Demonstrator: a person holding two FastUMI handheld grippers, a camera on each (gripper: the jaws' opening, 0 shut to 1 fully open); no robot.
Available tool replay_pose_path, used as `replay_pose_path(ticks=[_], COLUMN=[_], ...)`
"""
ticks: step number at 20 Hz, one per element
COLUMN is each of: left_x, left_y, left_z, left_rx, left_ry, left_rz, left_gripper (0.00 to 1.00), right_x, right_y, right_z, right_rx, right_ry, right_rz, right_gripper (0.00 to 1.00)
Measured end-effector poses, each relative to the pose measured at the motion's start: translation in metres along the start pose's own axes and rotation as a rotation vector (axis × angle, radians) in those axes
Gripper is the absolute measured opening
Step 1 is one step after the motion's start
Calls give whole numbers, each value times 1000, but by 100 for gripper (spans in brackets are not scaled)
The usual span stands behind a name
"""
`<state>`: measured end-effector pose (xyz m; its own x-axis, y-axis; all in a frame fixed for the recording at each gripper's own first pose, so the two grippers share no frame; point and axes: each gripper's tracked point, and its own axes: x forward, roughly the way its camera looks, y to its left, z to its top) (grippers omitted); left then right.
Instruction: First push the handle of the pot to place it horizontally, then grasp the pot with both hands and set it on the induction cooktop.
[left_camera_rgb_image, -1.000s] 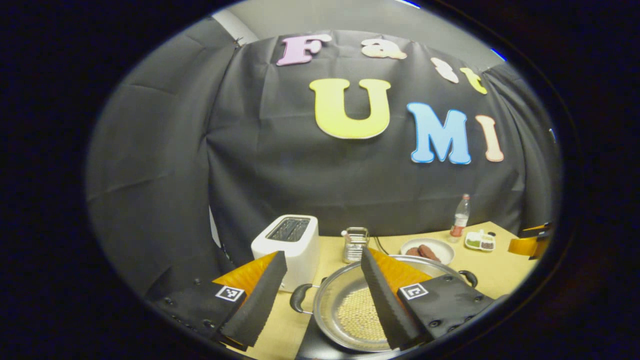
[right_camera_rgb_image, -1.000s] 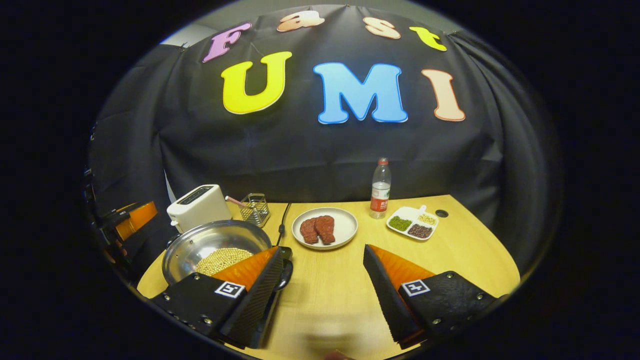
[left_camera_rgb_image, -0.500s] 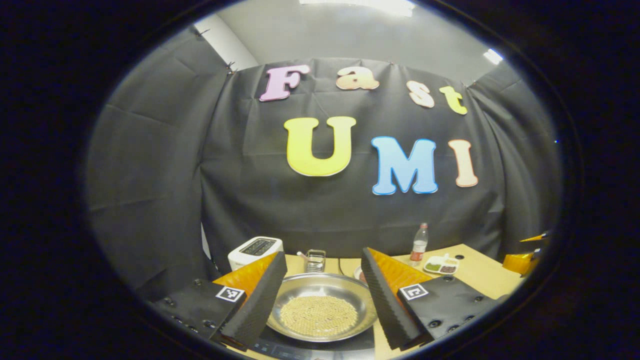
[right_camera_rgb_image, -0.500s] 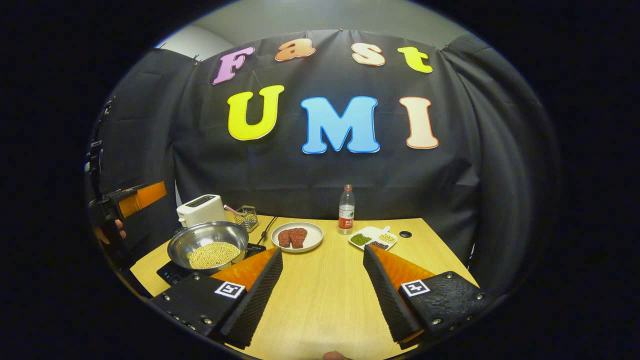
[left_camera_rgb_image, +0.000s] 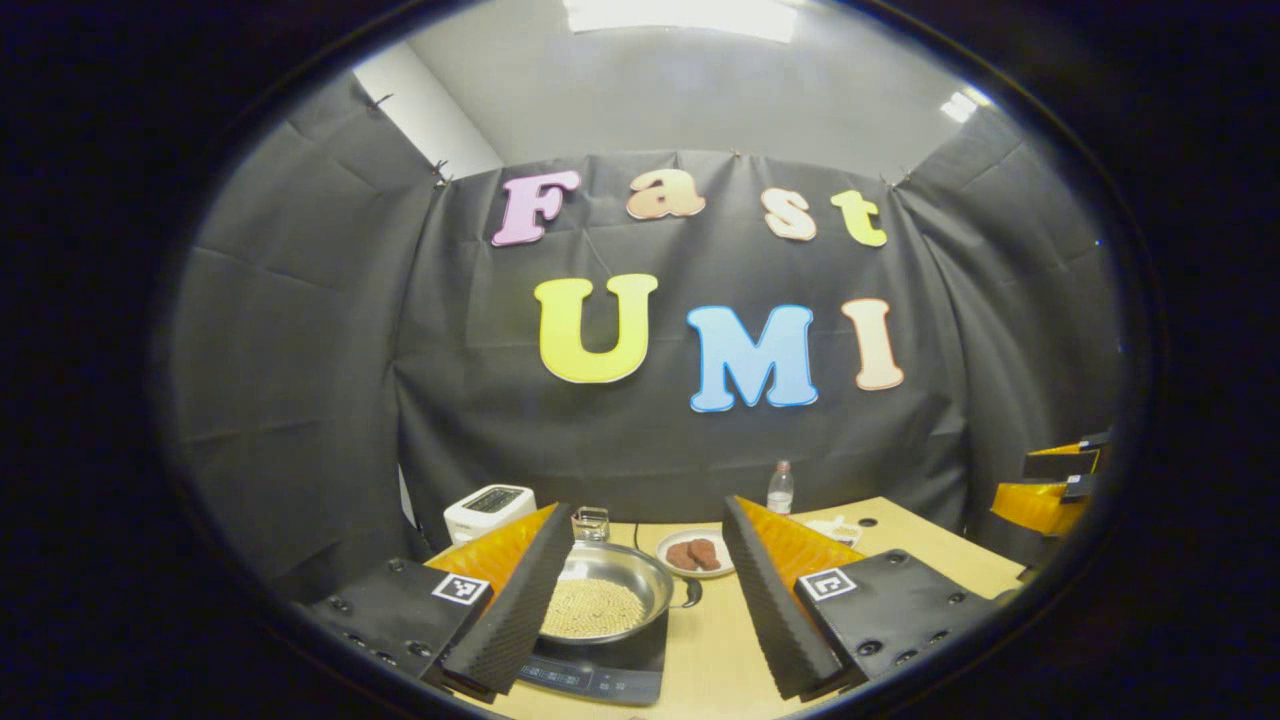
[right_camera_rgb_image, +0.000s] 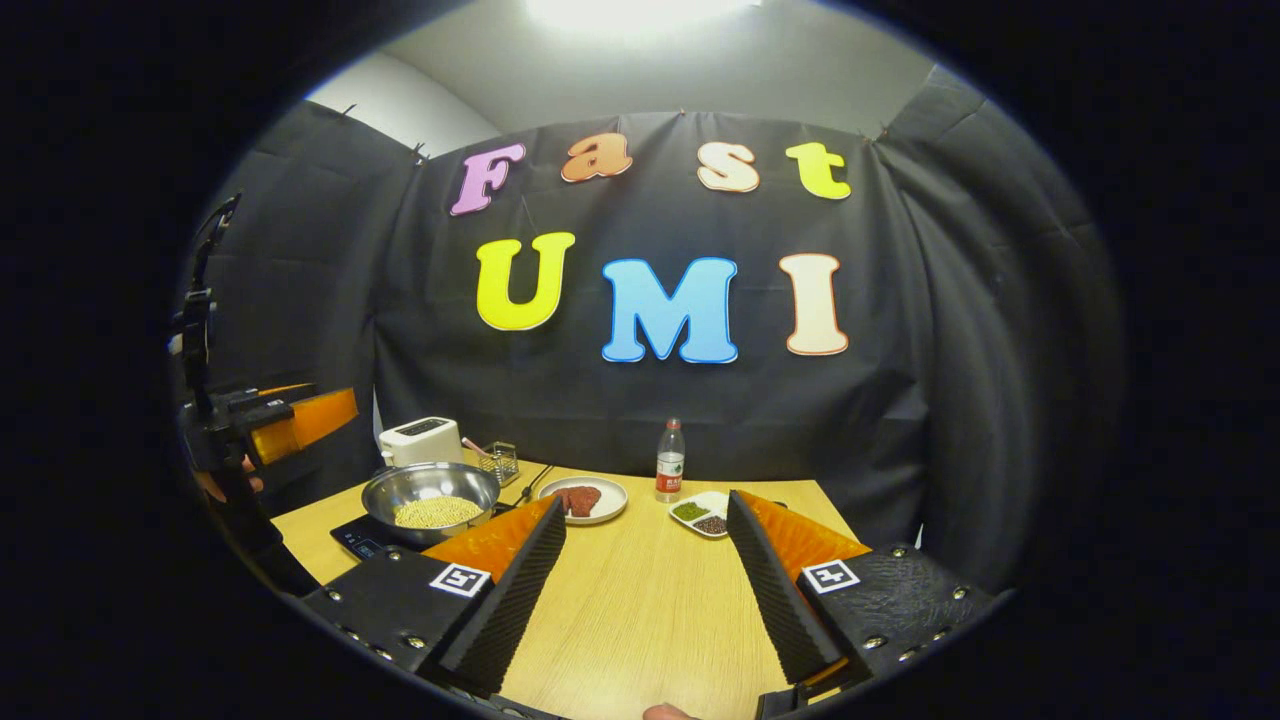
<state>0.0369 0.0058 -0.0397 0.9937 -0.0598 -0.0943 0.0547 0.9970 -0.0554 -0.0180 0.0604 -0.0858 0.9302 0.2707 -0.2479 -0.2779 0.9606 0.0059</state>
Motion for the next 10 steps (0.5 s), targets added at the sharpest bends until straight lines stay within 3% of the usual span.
replay_pose_path(ticks=[5, 6, 10], left_x=[-37, -45, -59], left_y=[12, 17, 33], left_z=[29, 34, 43], left_rx=[1, 10, 33], left_ry=[-56, -68, -107], left_rz=[-12, -13, -5], left_gripper=[94, 99, 99], right_x=[-22, -28, -43], right_y=[18, 25, 41], right_z=[23, 27, 36], right_rx=[-8, -4, -3], right_ry=[-69, -85, -140], right_rz=[-21, -21, -42], right_gripper=[98, 98, 98])
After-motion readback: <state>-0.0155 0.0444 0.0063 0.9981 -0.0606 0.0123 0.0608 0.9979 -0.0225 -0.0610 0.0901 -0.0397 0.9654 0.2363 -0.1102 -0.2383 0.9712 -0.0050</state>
